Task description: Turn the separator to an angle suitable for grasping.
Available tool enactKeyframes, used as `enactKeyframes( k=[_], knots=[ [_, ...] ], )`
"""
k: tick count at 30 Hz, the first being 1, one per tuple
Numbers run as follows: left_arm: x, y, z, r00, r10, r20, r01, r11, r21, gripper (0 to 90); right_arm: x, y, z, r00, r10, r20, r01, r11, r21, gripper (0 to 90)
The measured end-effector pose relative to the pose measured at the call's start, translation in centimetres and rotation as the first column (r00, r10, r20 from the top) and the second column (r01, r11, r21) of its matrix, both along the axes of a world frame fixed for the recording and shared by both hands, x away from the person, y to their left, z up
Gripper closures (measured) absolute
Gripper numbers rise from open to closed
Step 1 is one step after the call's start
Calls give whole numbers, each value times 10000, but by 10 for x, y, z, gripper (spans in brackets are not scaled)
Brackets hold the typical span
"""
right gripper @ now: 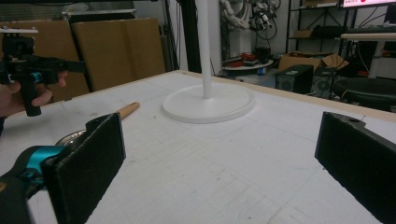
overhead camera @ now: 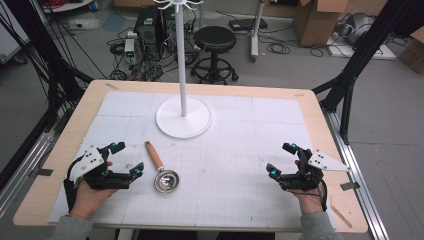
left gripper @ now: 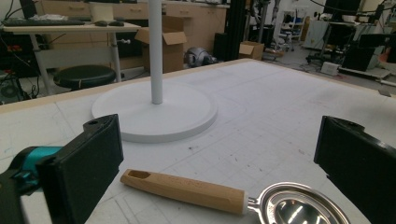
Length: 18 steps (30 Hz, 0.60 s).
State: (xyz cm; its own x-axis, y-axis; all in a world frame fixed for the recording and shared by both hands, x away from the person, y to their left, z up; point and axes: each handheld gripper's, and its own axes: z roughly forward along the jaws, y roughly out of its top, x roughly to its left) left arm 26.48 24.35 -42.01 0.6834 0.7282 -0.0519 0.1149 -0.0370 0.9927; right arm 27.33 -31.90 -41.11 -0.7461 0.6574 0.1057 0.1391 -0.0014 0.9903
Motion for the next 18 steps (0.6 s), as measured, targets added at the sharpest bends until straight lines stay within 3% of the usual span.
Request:
enactKeyframes(
  k=[10,13,15,17,18],
  knots=[
    [7,-3,-3,9999,8,111,-10,9998,193,18,-5,-8,-3,9999,-84,-127,85,9999,68,8],
    [8,-2,-3,9996,65,287,-68,9999,132,18,-6,-9,-4,9997,-84,-210,84,10000,0,8],
    [10,-1,-3,9997,179,152,-179,9998,24,26,-6,-9,-4,9997,-97,-205,97,10000,-14,8],
    [12,1,-3,9997,248,-15,-248,9997,-32,80,-7,-9,-4,9998,-68,-197,67,10000,-31,8],
    [13,1,-4,9989,459,-33,-459,9989,50,161,-7,-8,-4,9997,-45,-236,44,10000,-46,8]
  ],
)
